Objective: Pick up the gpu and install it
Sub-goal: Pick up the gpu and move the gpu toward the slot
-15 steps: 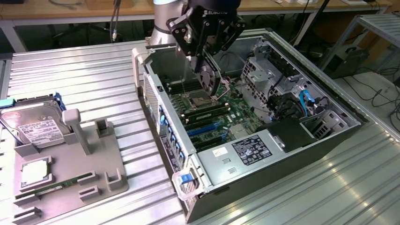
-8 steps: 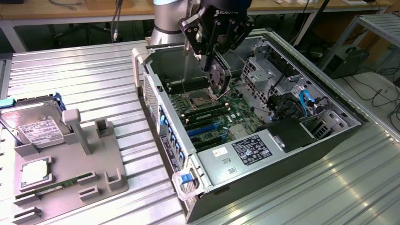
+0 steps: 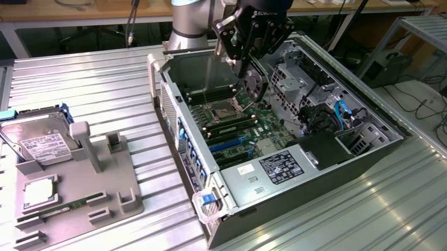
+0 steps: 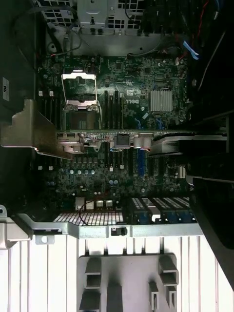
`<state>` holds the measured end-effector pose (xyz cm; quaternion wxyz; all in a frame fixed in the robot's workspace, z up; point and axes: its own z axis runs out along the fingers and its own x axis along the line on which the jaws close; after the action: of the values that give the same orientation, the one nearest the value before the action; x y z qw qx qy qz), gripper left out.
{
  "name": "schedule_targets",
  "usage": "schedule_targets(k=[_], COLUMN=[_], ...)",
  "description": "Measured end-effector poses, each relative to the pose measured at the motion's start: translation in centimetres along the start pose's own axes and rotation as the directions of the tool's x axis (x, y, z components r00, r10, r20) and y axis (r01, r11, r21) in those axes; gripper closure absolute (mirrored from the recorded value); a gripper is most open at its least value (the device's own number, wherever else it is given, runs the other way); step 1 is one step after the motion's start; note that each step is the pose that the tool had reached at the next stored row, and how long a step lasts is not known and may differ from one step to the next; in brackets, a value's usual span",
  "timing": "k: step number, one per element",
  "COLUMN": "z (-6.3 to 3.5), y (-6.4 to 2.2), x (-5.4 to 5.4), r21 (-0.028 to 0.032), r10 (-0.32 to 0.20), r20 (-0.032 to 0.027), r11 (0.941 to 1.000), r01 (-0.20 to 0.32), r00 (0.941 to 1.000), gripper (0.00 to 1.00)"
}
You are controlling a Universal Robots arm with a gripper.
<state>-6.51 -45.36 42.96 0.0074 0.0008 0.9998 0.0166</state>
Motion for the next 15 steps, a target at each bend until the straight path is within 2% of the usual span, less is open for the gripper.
schedule_targets(k=[12,15], z=[0.09,0.12], y=[0.00,0.00], x=[-3.3,-4.4], r21=[0.0000,-0.0001], r10=[0.000,0.000], r20=[0.0021,0.0025], r11=[1.0000,1.0000], r01=[0.000,0.000], r00=[1.0000,1.0000], gripper=[0.72,0.72])
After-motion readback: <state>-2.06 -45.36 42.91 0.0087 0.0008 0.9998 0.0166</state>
